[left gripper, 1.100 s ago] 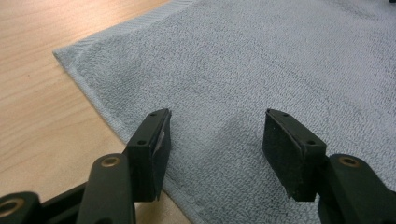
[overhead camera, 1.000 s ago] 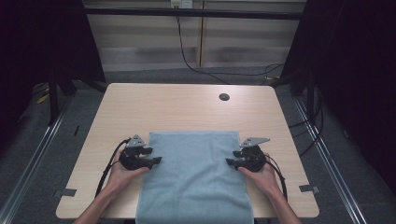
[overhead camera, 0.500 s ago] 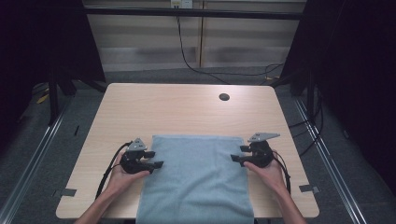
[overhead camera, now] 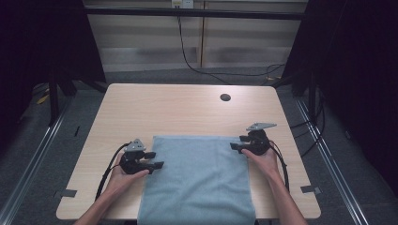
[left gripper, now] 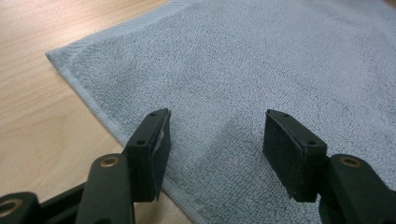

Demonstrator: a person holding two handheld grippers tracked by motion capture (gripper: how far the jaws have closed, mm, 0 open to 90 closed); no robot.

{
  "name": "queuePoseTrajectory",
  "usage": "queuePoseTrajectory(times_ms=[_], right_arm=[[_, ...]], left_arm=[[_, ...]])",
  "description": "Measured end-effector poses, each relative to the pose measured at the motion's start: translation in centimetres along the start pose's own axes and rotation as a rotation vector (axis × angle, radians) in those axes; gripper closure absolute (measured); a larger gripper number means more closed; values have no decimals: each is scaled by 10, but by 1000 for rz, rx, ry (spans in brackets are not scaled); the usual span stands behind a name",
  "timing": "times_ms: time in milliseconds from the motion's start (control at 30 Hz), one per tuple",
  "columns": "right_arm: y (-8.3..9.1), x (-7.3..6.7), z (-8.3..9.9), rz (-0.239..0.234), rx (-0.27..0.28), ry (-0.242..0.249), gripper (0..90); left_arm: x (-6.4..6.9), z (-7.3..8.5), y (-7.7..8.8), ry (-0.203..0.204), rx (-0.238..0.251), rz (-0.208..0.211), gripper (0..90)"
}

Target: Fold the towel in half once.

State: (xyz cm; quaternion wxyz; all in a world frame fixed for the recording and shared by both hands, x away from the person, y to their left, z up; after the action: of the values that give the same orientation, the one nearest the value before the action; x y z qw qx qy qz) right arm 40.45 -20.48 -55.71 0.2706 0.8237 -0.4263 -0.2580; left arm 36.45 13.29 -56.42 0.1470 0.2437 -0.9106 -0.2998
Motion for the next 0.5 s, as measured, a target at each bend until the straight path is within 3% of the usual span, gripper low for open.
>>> queuePoseTrajectory(times_ms=[167, 267, 367, 467, 500], right_arm=[[1, 7, 2, 38, 7, -4, 369], [-4, 10, 5, 56, -6, 3, 363], [-8, 11, 8, 83, -22, 27, 361], [-7, 11, 9, 79, -21, 31, 372], [-6, 9, 9, 70, -22, 36, 581]], left_arm=[[0, 0, 0, 2, 1, -3, 414], [2, 1, 0, -26, -12, -22, 410], [2, 0, 0, -4, -9, -21, 402], [0, -1, 0, 24, -10, -5, 392], [-3, -4, 0, 38, -8, 8, 384]])
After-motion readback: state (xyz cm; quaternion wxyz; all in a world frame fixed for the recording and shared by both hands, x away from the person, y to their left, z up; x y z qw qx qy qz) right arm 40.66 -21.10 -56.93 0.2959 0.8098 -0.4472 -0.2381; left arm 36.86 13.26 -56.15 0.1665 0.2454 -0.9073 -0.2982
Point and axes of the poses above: each handheld gripper's, and its own axes: y roughly backward along the jaws, z roughly out of its underside, x roughly to its right, the point moved 9 cm from there along -y, roughly forward along the jaws, and after that the axes turned 5 degrees about -y, right-handed, at the moved point
